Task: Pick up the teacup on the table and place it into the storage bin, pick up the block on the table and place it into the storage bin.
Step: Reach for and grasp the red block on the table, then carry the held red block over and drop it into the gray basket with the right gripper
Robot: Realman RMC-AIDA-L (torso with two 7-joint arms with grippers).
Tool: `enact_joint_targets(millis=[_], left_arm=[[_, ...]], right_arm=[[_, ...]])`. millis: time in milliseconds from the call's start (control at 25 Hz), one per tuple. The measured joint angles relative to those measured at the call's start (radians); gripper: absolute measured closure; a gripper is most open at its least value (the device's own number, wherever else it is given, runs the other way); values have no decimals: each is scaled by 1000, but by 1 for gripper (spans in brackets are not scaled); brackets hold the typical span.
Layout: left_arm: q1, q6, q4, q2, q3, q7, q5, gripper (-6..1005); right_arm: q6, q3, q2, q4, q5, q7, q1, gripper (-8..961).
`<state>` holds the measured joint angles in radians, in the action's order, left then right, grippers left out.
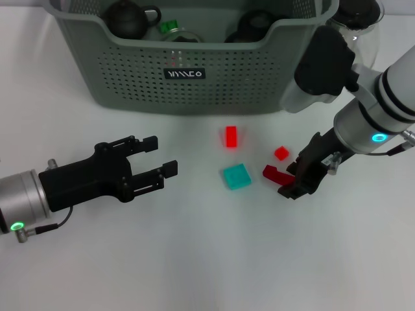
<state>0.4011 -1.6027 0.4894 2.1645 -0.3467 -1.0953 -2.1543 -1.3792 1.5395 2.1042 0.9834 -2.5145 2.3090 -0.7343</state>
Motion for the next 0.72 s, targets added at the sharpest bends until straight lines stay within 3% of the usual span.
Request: enact_joint_targets(millis=[640, 720], left_arm=[[-3, 1, 0, 0, 0, 1, 1, 292], [-3, 1, 0, 0, 0, 1, 1, 292]], right_arm=[[15, 5, -2, -33, -5, 52, -14, 611], [1, -2, -3, -13, -3, 55, -10, 669]])
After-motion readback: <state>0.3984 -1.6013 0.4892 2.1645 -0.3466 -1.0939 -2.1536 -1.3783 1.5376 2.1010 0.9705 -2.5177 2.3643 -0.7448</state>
